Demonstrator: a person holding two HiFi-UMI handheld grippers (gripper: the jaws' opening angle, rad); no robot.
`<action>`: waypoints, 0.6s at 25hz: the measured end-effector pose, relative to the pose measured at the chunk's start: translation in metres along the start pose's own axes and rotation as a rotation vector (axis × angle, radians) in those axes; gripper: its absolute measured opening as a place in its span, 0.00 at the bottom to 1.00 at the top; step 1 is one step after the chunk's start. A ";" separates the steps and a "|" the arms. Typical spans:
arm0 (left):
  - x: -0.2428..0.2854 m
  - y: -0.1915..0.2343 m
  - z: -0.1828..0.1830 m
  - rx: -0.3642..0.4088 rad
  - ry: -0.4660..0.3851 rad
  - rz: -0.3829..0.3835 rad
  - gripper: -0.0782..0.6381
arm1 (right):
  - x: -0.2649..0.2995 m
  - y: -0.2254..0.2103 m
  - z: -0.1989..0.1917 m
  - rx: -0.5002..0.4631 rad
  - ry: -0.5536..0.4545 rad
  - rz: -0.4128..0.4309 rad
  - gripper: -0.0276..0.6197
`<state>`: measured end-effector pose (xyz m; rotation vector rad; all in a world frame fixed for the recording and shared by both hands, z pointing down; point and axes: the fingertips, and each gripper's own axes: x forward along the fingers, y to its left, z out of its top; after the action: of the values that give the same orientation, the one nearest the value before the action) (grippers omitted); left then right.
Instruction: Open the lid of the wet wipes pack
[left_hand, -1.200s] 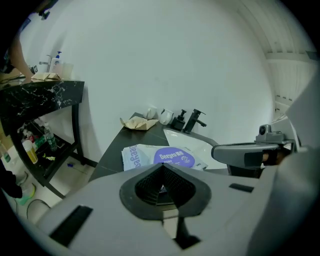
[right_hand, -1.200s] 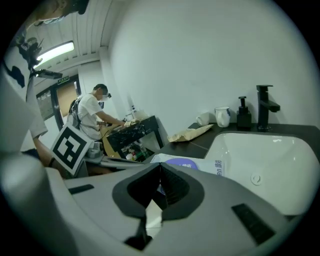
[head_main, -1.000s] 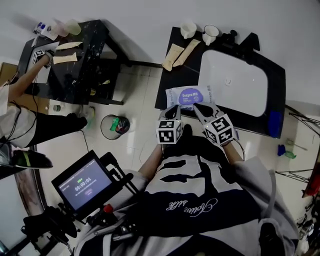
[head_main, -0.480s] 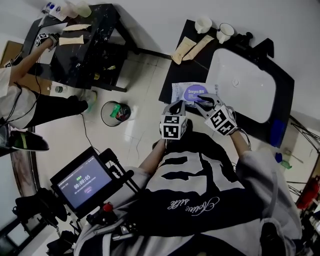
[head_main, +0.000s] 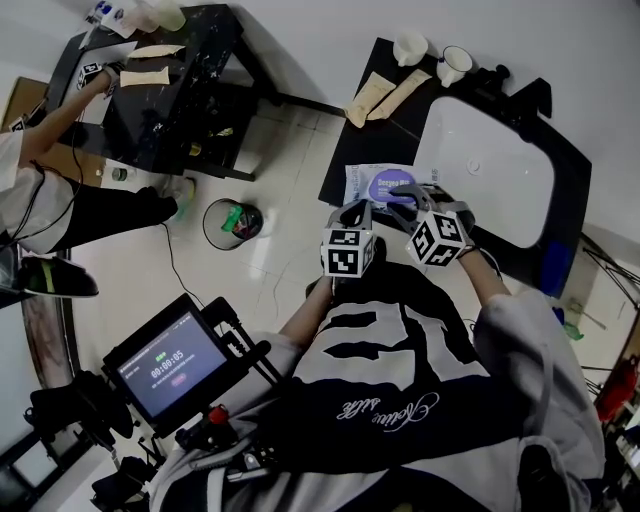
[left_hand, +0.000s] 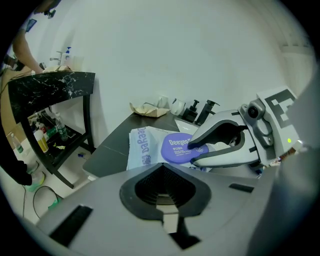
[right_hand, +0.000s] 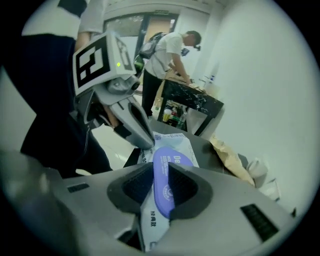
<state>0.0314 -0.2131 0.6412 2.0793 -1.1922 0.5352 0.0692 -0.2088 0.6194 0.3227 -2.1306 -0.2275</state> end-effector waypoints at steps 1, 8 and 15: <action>0.000 0.000 0.000 0.002 0.003 0.000 0.11 | 0.002 0.002 0.000 -0.083 0.019 -0.001 0.18; 0.004 0.000 -0.002 0.014 0.017 -0.016 0.11 | 0.009 0.004 -0.002 -0.106 0.041 0.044 0.17; 0.006 -0.001 -0.005 0.099 0.011 -0.008 0.11 | 0.004 -0.003 0.002 0.072 0.002 0.114 0.16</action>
<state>0.0348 -0.2131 0.6480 2.1602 -1.1724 0.6127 0.0660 -0.2132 0.6210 0.2424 -2.1509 -0.0848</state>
